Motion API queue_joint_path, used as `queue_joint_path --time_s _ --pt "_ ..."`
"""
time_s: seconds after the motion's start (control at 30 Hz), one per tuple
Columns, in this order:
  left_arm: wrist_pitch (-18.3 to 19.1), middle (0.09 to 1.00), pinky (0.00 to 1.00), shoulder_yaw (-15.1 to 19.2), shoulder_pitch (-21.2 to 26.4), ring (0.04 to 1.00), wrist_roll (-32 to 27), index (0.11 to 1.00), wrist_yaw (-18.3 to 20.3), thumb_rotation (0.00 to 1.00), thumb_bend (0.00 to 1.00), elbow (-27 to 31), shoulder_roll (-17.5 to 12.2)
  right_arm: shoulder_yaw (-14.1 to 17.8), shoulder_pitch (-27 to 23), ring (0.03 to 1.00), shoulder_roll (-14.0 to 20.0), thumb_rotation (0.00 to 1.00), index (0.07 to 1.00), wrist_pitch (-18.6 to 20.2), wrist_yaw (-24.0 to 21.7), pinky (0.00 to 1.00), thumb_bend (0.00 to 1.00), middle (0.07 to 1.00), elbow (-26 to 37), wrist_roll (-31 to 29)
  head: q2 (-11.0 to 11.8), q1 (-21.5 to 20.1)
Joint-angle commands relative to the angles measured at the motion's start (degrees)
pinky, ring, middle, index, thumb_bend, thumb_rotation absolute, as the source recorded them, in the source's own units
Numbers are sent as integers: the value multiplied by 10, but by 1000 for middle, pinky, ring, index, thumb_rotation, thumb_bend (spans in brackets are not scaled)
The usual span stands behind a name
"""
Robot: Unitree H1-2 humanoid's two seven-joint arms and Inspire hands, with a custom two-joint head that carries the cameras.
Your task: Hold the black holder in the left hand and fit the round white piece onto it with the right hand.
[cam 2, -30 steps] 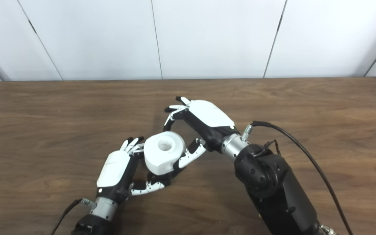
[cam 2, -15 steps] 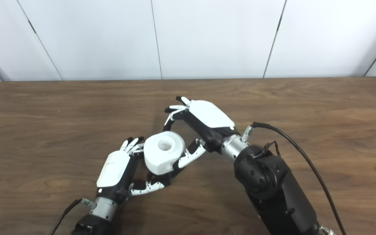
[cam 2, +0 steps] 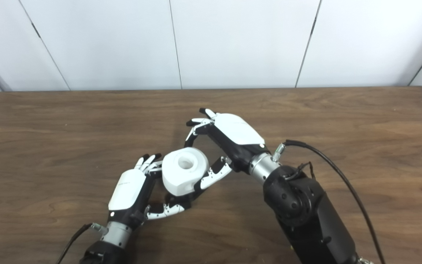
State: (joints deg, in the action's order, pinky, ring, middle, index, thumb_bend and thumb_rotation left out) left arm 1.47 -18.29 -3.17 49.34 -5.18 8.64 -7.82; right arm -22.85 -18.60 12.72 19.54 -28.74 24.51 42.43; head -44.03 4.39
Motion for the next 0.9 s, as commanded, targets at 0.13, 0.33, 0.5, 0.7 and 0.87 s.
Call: queue_joint_path --time_s 0.13,0.33,0.5,0.7,0.87 --pt "-9 815 1000 -7 3 937 4 486 -6 47 522 -13 -3 2 -11 1000 -6 139 485 -13 7 1000 518 869 10 -4 3 1" --pt "-9 815 1000 -7 4 937 3 486 -8 47 522 -17 -4 8 -14 1000 -9 138 484 -9 7 1000 519 873 15 -7 7 1" --pt "-9 812 1000 -7 4 933 3 486 -9 47 522 -17 -3 9 -18 1000 -6 139 484 -5 3 1000 519 874 19 -2 7 1" --pt "-7 816 1000 -6 3 937 0 486 -6 48 522 -16 -4 18 -26 1000 -4 138 485 -9 5 1000 520 870 19 -5 6 -1" --pt "-9 814 1000 -6 4 934 -1 486 -7 48 522 -17 -5 23 -33 1000 -2 138 485 -13 5 1000 520 870 19 -2 7 -1"
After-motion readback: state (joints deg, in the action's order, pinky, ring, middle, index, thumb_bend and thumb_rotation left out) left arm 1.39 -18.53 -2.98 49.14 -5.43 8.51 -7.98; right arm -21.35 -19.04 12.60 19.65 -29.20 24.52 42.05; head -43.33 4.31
